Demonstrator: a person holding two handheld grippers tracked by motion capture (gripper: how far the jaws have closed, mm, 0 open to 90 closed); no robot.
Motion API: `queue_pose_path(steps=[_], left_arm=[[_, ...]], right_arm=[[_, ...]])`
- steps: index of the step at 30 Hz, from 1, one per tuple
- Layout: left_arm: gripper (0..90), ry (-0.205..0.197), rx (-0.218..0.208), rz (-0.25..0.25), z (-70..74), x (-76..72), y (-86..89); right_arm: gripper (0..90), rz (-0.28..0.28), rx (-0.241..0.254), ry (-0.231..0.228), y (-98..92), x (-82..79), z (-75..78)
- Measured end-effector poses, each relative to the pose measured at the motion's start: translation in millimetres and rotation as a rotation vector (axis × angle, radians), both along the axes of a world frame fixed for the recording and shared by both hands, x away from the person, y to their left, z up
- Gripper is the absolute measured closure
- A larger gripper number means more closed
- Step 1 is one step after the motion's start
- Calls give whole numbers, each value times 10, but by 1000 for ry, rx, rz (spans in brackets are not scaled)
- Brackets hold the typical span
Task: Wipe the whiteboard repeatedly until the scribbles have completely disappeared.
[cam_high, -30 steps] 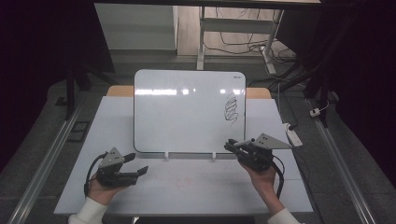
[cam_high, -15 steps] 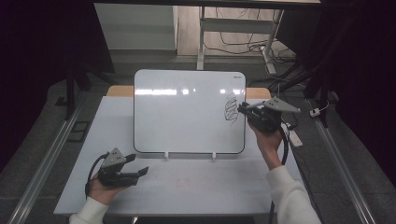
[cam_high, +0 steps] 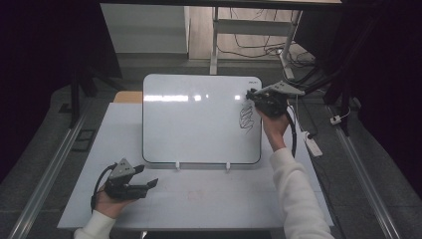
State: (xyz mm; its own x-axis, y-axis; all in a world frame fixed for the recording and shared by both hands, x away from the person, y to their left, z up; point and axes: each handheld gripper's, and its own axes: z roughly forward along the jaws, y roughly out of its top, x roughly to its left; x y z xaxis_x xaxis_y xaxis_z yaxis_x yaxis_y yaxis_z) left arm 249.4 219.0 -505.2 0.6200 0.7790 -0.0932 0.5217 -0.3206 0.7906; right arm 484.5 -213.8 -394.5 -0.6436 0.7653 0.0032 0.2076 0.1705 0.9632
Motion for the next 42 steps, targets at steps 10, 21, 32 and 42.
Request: queue_pose_path(steps=[10,21,32,42], left_arm=[[276,-2,1,3,1,-5,-1],[276,-1,-3,8,-3,7,10],[275,1,-1,8,-4,9,-8],[276,0,-3,9,-3,2,-2]], right_arm=[[779,-24,-5,-9,-38,-20,-26],[779,71,-52,-8,100,-141,-181],[779,58,-64,-45,187,-237,-261],[779,11,-93,-49,32,-281,-251]])
